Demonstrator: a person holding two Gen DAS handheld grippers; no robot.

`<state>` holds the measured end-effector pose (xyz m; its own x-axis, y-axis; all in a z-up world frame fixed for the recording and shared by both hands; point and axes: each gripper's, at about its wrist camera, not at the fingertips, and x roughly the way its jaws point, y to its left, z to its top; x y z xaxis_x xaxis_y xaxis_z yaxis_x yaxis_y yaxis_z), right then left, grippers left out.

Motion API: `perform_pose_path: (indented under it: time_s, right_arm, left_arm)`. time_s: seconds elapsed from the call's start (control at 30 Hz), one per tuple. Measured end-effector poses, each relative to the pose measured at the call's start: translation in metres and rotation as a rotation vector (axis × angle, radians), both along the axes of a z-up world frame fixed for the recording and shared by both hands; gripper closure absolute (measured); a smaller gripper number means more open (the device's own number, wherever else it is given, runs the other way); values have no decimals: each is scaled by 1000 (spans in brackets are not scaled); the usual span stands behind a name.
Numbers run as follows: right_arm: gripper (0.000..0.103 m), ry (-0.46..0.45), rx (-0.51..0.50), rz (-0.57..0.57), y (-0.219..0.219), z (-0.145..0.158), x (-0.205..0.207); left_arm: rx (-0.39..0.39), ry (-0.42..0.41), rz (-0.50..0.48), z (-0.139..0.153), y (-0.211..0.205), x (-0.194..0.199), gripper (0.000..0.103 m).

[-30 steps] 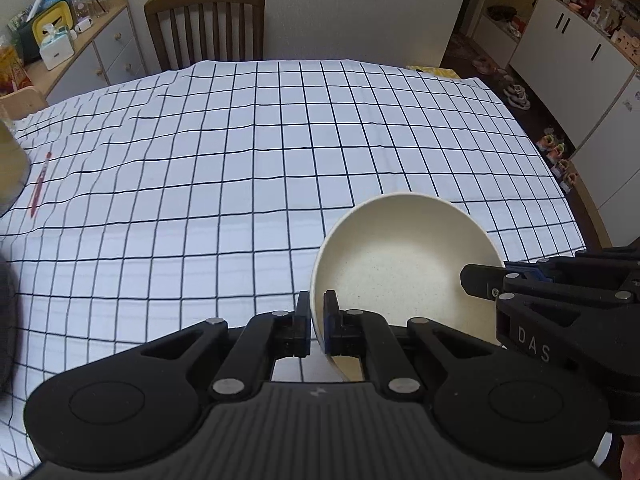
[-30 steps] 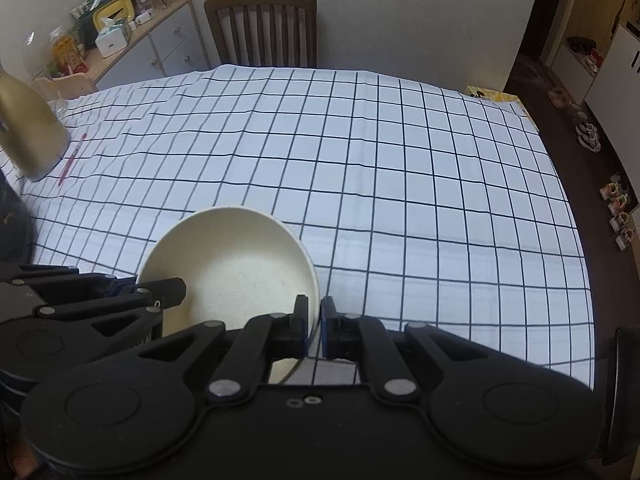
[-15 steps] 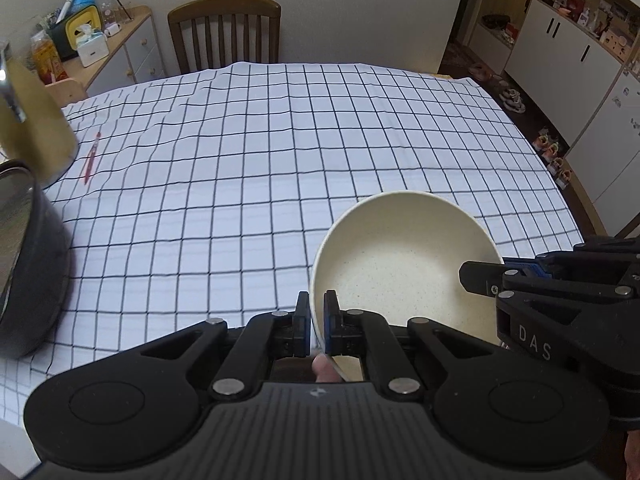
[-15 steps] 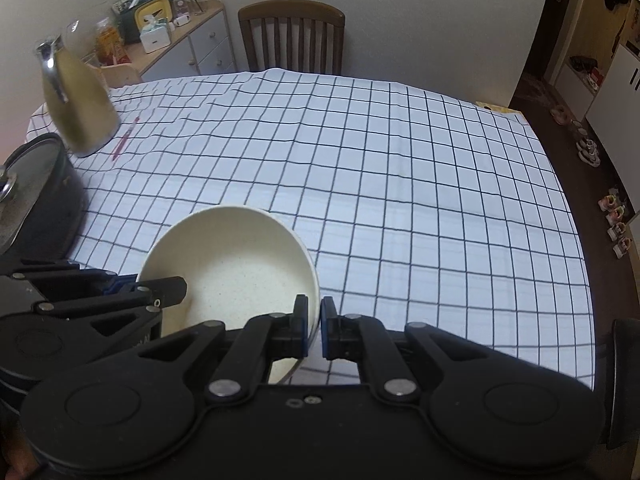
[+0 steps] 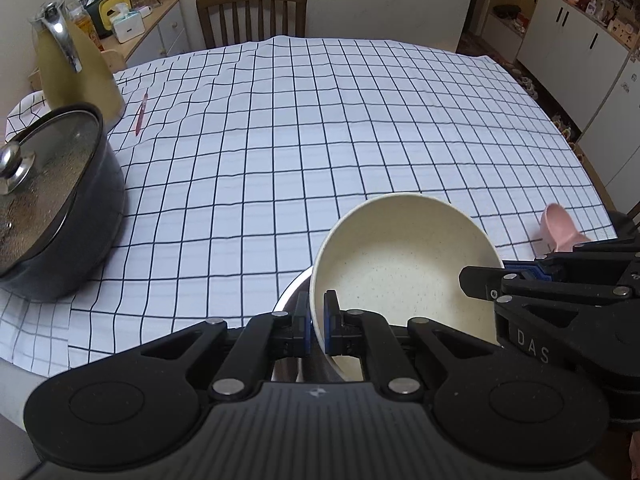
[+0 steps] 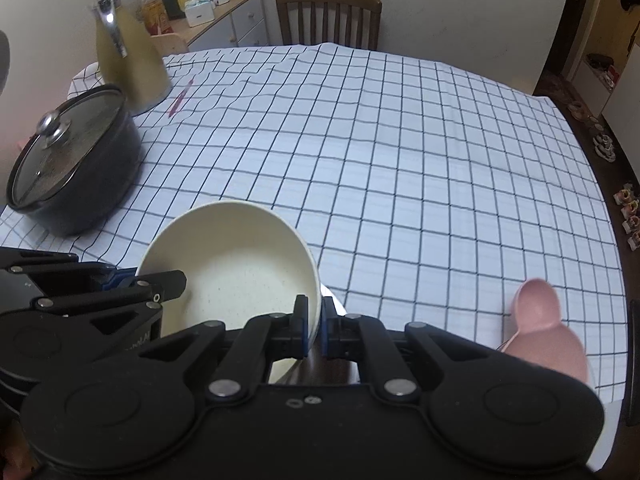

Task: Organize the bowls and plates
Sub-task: 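Lift the cream bowl with both grippers and carry it over the pink-handled pot, then lower the cream bowl into the pink-handled pot and open both grippers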

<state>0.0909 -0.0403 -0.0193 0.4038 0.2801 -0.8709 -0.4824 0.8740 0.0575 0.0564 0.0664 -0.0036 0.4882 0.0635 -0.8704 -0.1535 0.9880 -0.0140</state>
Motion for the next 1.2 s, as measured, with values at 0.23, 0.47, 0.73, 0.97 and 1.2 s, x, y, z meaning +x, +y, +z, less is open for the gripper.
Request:
perform_pose_path:
  time_s: [0.23,0.47,0.73,0.97,1.2]
  right_arm:
    - [96,15,0,-6,2,-21,-22]
    - [96,6,4,-19,0,-38,-33]
    - [96,9,24,-48,-5,-49,-37]
    - [97,-5,38,-59,-9,-54,-43]
    - [95,-16,30,-51,-6,-54,-45]
  left_arm:
    - [34,0,-39,-20,-2,-17,98]
    - [75,11,-68,-37,-7,-19,98]
    - [94,4,-94,-44,-11,-20,98]
    - [72,-1,-93,-46,-8,-20,98]
    - [47,5,-82,-46,-6,-19,98]
